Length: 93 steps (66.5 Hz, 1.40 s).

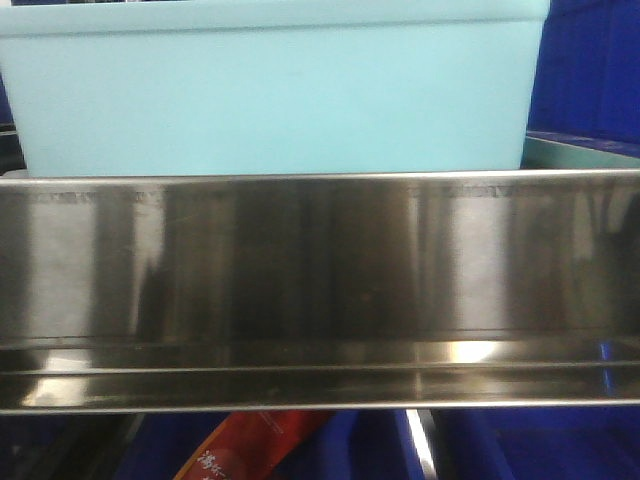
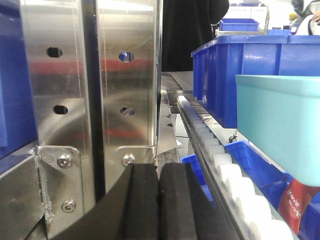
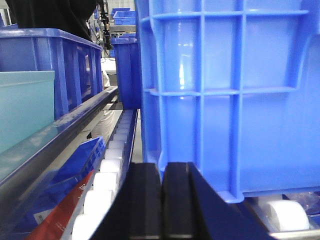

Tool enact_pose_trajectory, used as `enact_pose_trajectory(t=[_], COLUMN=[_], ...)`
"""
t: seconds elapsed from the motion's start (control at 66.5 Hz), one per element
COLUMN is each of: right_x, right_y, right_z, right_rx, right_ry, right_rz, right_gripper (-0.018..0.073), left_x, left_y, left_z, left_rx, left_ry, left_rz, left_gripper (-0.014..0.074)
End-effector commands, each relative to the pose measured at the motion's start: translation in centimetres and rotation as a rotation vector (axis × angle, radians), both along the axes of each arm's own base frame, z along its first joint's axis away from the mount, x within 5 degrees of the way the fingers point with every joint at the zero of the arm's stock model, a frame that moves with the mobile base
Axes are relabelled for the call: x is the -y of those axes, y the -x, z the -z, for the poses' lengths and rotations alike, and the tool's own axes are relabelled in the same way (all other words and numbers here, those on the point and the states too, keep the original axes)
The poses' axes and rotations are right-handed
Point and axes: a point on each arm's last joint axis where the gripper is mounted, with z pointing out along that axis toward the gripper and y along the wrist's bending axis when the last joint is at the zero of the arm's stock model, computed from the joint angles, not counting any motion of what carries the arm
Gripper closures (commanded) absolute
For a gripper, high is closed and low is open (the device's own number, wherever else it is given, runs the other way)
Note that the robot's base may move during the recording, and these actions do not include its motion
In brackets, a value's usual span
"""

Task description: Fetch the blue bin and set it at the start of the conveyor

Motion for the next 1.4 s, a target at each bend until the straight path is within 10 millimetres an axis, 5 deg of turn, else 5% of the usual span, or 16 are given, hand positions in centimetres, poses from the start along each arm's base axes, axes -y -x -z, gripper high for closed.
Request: enact_pose_trajectory(t=[0.0,0.933,1.144,1.249,1.384], right_x=[0.0,0.0,-0.5,-0.9,-1.0], right_y=[0.0,0.2,2.4,3.9,4.4], right_z=[-0.2,-1.7,-8.0,-11.5,-14.5], right_rx=[0.025,0.184,0.117,0.086,0.064], right_ry=[0.006,0.000,-0.006,-0.007,-0.008], right_rz=[0.000,0.005,-0.019,-0.035,-0.041], right_gripper=[0.0721,0.0721,0.0714,0.0599,0.0258], left_x=[0.0,-0.1,0.0,0.3,0.4], left_y=[0.0,0.2,1.2,2.2,2.4], left_z=[-0.2,-1.5,-5.4,-8.3,-11.2], left_rx=[0.020,0.168,0.238,0.168,0.072], left_ry=[0.005,0.093,0.107,0.095,0.065], left_rz=[0.006,0.004,0.017,0.035,0.037], left_gripper=[0.0707,0.0707,0.0707,0.0706,0.0666])
